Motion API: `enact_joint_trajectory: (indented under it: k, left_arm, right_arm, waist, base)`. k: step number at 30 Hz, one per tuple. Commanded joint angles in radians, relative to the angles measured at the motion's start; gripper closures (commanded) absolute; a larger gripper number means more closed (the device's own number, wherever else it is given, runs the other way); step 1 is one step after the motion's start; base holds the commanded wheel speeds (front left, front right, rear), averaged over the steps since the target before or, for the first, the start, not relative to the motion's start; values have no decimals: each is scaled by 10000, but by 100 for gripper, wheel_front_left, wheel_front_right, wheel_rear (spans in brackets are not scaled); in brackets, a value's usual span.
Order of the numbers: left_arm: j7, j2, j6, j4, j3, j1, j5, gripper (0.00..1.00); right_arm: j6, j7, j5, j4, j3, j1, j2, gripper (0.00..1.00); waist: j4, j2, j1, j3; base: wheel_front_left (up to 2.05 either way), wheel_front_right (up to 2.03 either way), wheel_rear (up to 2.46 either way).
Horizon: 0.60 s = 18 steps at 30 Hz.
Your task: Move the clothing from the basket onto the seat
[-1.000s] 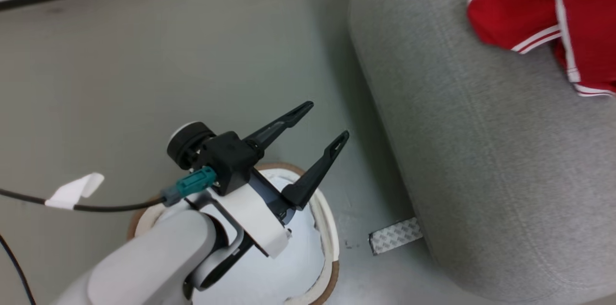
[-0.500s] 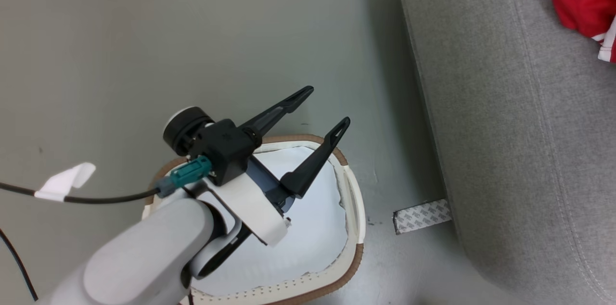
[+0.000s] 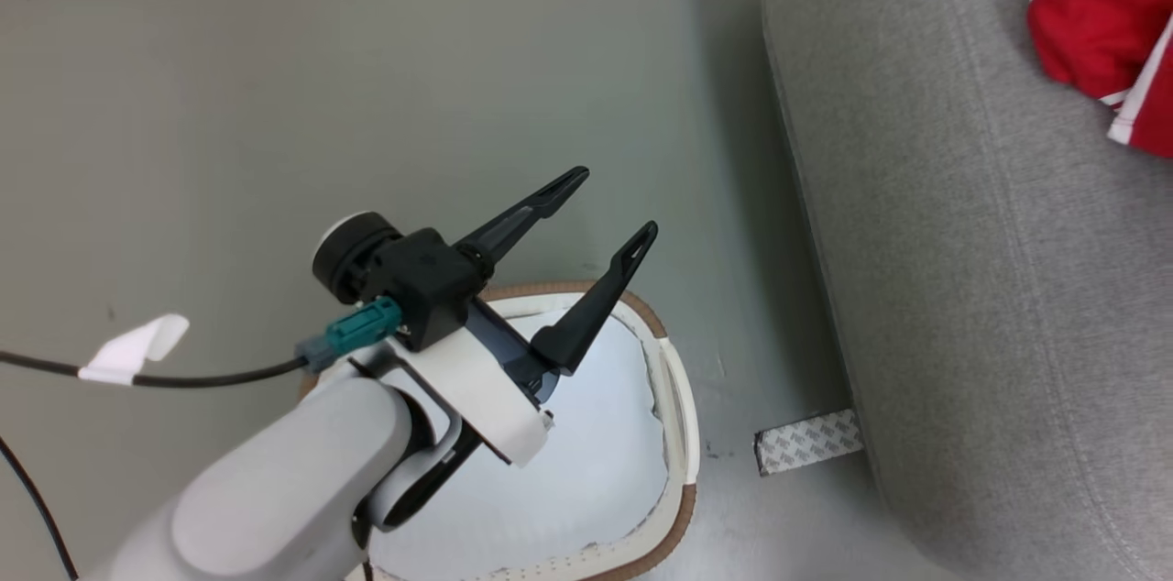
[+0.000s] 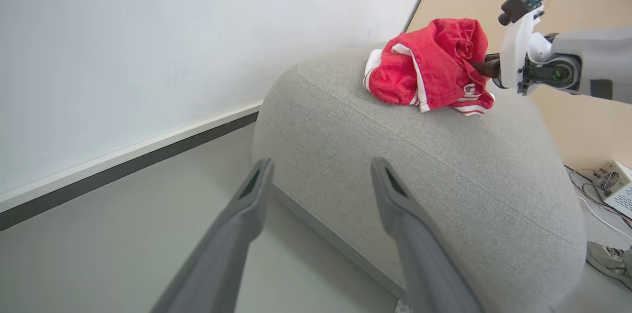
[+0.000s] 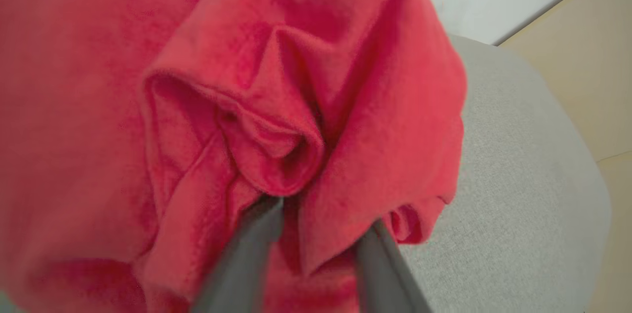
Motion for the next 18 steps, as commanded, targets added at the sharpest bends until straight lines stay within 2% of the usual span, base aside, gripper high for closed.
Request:
enact_joint_trajectory:
  k: [1,6,10,18]
  left_arm:
    - [-169,-7,43,116,30,172,-82,0]
    - [-354,-84,92,347,71,435,-241,0]
    - [-584,-113,229,557,223,786,-483,0]
    - [-908,81,598,736,928,1711,-881,0]
  right_arm:
    - [-27,-74,100,184,106,-90,-159,0]
    - [-27,-45,336,473,561,146,-279,0]
    - [-27,51,783,540,1420,505,-498,0]
    - [-27,-227,1870,-480,2566,1228,-1176,0]
  waist:
    - [-75,0,-1,-399]
    - [-93,0,-1,-1110]
    - [-56,0,-1,-1892]
    - [90,0,-1,-3377]
  base:
    - [0,0,0]
    - [0,0,0]
    - [0,0,0]
    - [0,0,0]
